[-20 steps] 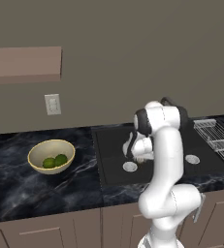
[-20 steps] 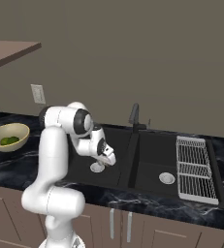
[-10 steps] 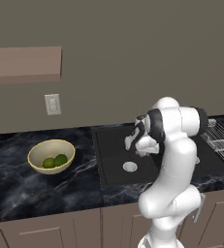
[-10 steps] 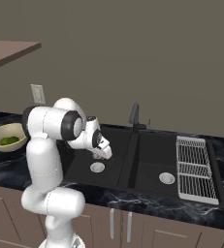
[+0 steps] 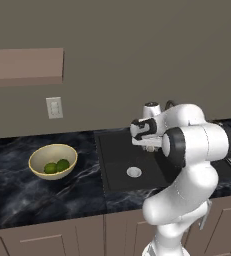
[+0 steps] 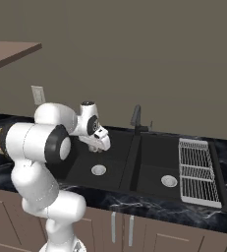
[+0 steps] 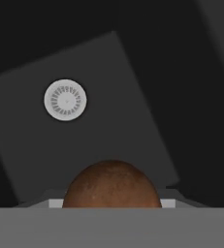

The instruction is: Pick the limes from the cabinet and place them in one bowl. Pick the mushroom from the sink and place it in the other bowl.

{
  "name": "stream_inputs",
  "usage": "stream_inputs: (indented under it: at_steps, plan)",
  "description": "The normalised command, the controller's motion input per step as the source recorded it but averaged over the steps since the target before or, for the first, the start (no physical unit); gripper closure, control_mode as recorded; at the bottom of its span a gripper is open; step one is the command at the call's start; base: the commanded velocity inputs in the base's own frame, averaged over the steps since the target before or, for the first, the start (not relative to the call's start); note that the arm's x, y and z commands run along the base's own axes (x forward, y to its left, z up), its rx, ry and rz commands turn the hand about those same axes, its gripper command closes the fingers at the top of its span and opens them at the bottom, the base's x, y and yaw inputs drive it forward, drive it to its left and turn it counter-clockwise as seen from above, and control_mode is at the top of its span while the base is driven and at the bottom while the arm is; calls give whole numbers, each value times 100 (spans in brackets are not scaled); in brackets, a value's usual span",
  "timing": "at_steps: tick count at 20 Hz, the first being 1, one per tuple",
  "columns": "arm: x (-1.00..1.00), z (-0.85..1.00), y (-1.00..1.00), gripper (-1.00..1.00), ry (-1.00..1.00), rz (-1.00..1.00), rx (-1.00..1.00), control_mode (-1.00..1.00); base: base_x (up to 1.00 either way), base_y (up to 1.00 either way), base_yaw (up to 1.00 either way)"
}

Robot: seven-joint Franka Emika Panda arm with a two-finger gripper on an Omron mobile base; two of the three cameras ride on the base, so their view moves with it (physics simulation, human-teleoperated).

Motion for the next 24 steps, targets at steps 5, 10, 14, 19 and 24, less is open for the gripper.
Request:
stream_inputs:
  at_steps: [5,10,14,19,24]
  plan:
    - [-25,67,2,100,22,13,0,-100,0,0,0]
    - [-48,38,2,100,3,20,4,-100,0,0,0]
    - [-73,26,0,100,-22,11,9,-100,0,0,0]
    - [-70,7,0,100,-37,11,6,-100,0,0,0]
    - [-37,3,3,100,-19,5,0,-100,0,0,0]
